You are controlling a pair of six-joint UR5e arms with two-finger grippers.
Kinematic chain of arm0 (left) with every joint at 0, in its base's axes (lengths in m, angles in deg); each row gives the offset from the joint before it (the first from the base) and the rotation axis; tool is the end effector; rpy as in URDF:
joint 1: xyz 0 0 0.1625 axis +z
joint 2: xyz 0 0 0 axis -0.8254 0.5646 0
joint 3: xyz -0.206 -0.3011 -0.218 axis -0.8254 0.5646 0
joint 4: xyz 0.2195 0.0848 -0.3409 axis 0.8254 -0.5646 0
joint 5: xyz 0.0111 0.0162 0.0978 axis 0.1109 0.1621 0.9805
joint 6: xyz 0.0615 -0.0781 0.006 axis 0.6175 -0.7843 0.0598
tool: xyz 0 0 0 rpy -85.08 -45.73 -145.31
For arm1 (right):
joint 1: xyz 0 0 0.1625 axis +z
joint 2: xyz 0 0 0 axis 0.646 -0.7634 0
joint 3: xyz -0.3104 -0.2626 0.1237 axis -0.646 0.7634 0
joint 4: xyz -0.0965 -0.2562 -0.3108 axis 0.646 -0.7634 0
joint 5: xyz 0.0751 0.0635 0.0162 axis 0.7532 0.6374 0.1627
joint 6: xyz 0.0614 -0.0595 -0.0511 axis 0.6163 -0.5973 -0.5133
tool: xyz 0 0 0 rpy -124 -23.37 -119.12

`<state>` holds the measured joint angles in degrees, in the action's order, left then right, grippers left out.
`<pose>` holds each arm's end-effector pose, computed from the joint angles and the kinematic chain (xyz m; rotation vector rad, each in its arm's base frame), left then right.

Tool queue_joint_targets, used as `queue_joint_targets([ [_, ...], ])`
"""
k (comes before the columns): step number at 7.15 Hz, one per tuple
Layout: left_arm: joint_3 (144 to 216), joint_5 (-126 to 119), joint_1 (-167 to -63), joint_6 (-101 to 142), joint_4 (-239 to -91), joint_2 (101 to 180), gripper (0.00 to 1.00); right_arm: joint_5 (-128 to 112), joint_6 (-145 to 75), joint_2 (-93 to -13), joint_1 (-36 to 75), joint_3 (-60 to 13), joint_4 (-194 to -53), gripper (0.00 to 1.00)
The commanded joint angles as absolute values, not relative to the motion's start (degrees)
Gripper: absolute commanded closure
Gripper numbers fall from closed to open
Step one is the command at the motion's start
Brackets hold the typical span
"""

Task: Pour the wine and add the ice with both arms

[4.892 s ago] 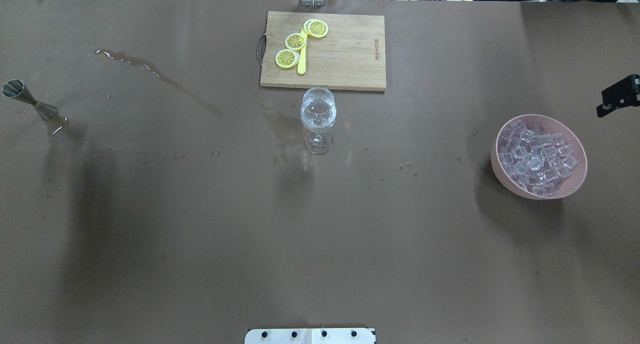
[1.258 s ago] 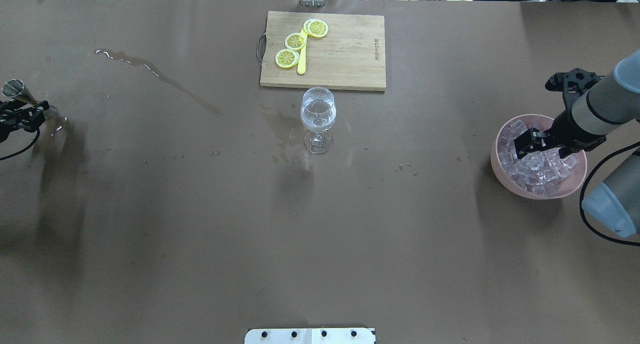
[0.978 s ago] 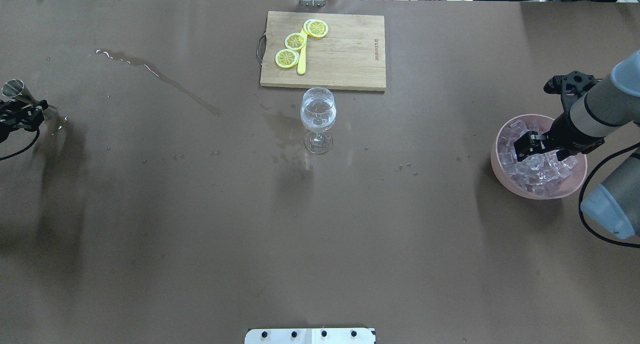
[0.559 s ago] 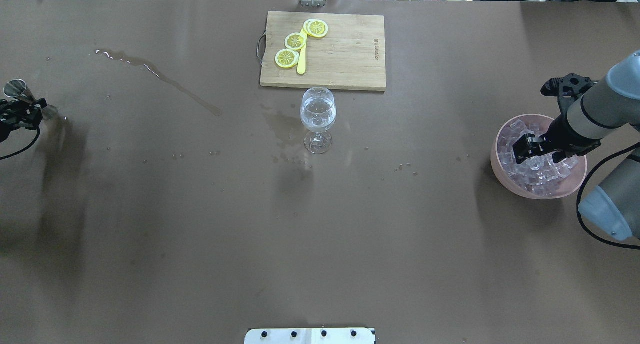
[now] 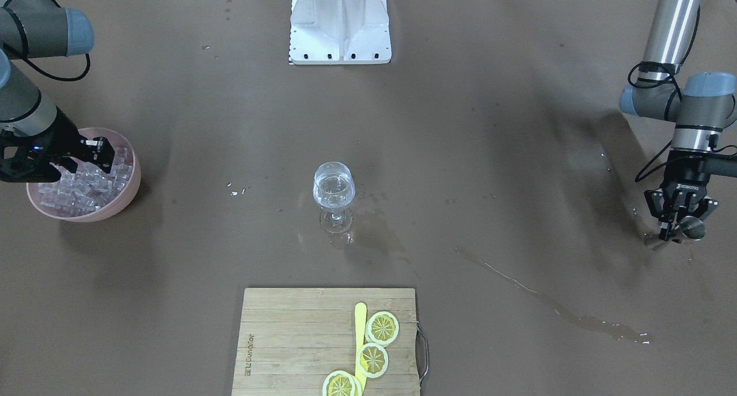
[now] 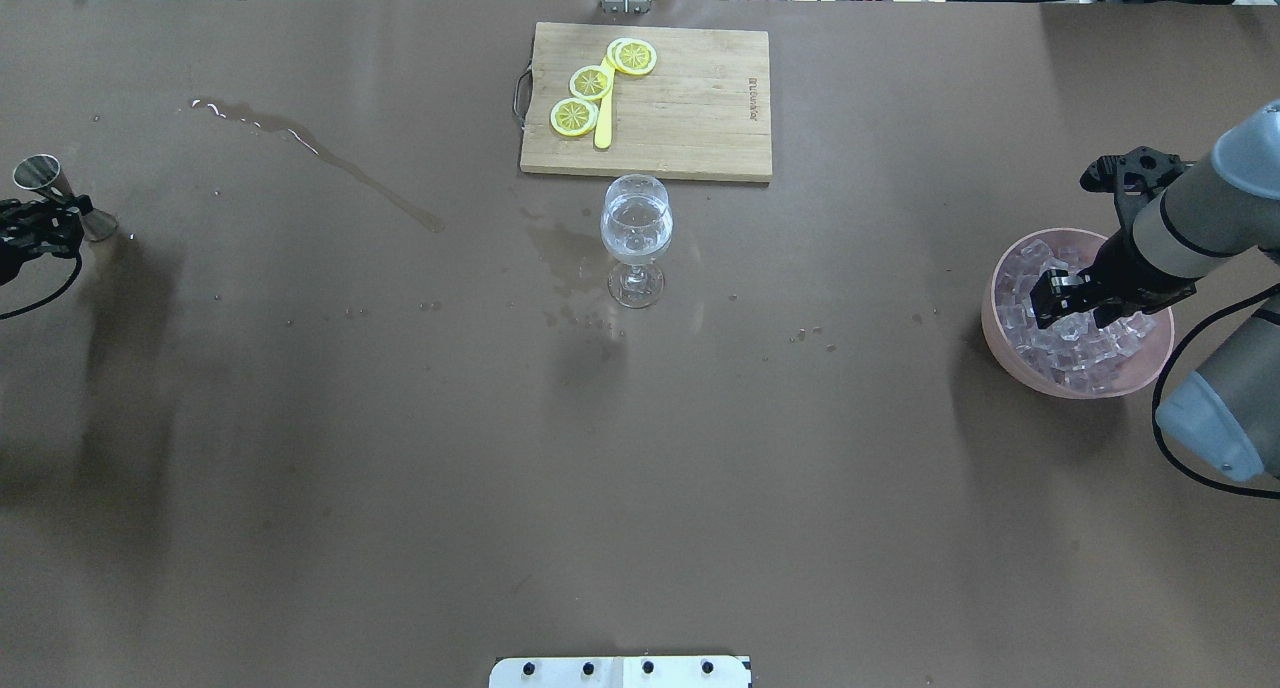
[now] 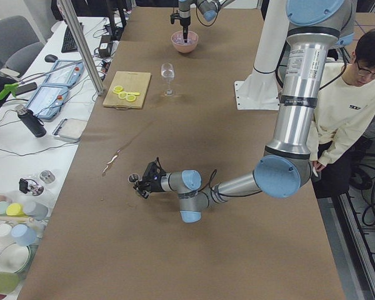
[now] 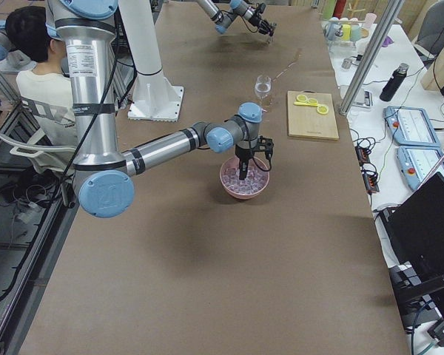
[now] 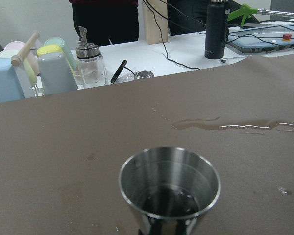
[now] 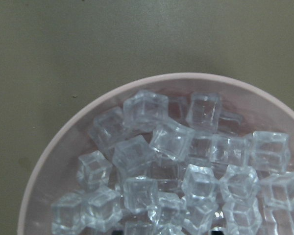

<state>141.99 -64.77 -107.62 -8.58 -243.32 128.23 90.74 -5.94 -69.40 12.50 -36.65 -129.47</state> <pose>0.2034 -0.4978 0.7060 1.0616 0.7690 -0.1689 -0.2532 -0.4655 0.4842 -0.0178 -0.7166 0.0066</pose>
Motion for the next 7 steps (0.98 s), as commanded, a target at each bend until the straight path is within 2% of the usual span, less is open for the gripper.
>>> queue_joint_targets([
  [1, 143.09, -65.23, -108.01, -8.65, -240.75, 128.76, 1.0, 90.82, -6.01, -69.39, 12.5, -36.65, -129.47, 0.44],
  [7, 170.91, -70.51, -120.21, -7.59, -200.98, 127.79, 1.0, 90.82, -6.01, -69.04, 12.41, -36.47, -129.56, 0.55],
])
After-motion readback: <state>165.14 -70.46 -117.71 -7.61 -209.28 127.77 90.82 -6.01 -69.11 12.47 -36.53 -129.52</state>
